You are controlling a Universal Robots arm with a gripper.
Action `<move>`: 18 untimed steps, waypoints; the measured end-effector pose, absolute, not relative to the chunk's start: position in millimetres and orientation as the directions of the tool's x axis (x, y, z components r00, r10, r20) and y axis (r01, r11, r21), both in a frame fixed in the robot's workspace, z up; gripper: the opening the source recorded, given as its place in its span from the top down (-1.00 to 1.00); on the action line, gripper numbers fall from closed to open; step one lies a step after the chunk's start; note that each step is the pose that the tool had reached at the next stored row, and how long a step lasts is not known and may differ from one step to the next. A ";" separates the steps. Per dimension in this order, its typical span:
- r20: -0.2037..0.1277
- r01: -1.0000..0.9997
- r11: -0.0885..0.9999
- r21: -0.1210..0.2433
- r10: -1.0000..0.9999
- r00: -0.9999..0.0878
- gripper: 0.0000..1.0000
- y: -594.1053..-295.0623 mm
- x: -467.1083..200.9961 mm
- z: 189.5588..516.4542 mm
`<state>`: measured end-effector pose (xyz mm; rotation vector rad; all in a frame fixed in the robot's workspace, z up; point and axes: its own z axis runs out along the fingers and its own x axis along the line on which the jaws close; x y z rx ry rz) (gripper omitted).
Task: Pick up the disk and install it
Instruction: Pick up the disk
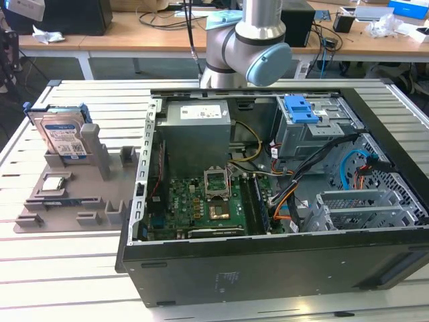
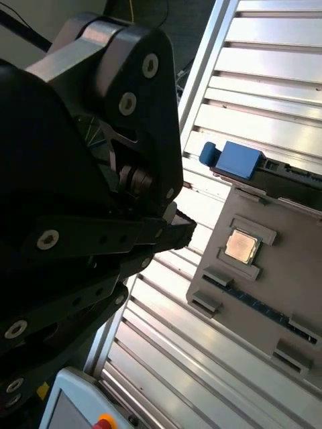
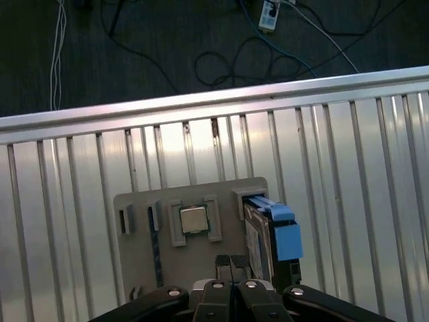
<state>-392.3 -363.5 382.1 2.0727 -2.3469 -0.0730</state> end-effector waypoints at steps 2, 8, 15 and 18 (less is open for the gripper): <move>-0.024 -0.993 0.114 0.041 -0.993 -0.115 0.79 -363.4 -392.3 382.1; -0.024 -0.996 0.077 0.041 -0.997 -0.078 0.79 -363.4 -392.3 382.1; -0.024 -0.998 0.041 0.041 -0.999 -0.042 0.79 -363.4 -392.3 382.1; -0.024 -0.999 0.022 0.041 -0.999 -0.023 0.79 -363.4 -392.3 382.1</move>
